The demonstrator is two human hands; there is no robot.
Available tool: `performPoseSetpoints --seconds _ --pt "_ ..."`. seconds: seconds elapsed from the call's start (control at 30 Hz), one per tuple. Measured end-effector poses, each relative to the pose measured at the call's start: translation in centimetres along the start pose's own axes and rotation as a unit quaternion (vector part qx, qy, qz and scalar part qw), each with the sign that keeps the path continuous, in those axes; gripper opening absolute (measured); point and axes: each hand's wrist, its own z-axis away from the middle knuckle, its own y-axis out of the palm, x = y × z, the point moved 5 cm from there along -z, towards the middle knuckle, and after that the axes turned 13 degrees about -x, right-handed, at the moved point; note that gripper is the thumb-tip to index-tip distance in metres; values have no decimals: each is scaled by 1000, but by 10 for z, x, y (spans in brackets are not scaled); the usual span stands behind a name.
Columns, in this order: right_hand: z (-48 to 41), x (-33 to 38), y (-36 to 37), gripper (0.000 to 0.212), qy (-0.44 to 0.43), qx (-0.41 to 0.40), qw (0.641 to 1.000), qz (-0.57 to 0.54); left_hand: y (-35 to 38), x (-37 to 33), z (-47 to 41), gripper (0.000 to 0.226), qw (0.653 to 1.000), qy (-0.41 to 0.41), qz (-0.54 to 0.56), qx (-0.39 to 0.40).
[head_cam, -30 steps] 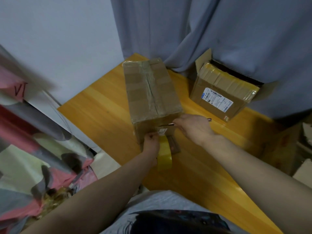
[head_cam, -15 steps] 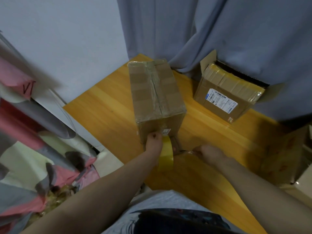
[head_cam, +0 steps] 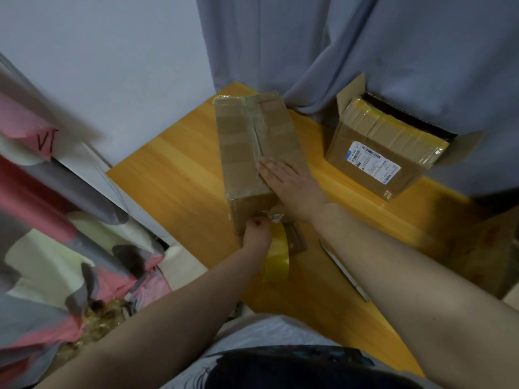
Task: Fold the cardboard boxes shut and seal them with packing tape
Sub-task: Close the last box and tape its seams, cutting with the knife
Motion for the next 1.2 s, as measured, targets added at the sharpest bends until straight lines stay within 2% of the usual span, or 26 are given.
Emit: performPoseSetpoints --seconds 0.07,0.17,0.27,0.33,0.4,0.5,0.57,0.63,0.67,0.73,0.8,0.87,0.9,0.93,0.97,1.03,1.07,1.1,1.13,1.2 --pt "1 2 3 94 12 -43 998 37 -7 -11 13 43 999 20 -29 3" --pt "0 3 10 99 1 -42 998 38 -10 -3 10 36 999 16 -50 10" --pt "-3 3 2 106 -3 -56 996 63 -19 -1 29 41 999 -35 2 5" --pt "-1 2 6 102 -8 -22 999 43 -24 -4 46 25 994 -88 53 25" --pt "1 3 1 99 6 -55 998 21 -23 -1 47 18 991 -113 70 28" --pt "0 4 3 90 24 -107 993 34 -19 -4 43 32 995 -90 38 31" --pt "0 8 6 91 28 -101 992 68 -18 -4 43 38 995 -88 19 46" --pt "1 9 7 93 24 -85 992 89 -20 -11 55 16 993 -88 47 60" --pt "0 8 7 93 21 -67 994 82 -22 -13 59 9 992 -90 61 65" --pt "-1 4 6 91 4 -34 999 41 -23 -11 61 7 991 -87 61 84" --pt "8 -1 -10 83 23 -31 993 -115 -21 -16 66 10 992 -56 46 101" --pt "31 -9 -35 59 100 -151 949 -259 -16 -20 69 8 994 -11 9 111" --pt "48 -14 -44 46 157 -228 919 -282 -12 -24 72 6 993 13 -11 120" --pt "68 -19 -43 33 224 -265 887 -303 -9 -27 76 6 990 35 -34 132" --pt "86 -23 -35 23 304 -255 852 -340 -5 -29 80 7 987 51 -52 146" --pt "113 -31 -4 19 468 -134 757 -436 8 -33 88 8 978 84 -76 177" --pt "125 -31 10 14 518 -67 706 -477 15 -35 93 10 974 90 -80 191" --pt "134 -31 16 13 537 -28 678 -502 21 -37 99 13 970 95 -78 209" --pt "140 -31 17 14 542 -23 663 -515 26 -39 104 15 967 102 -82 220" --pt "147 -30 11 6 535 -76 655 -528 36 -37 110 19 960 111 -98 238"
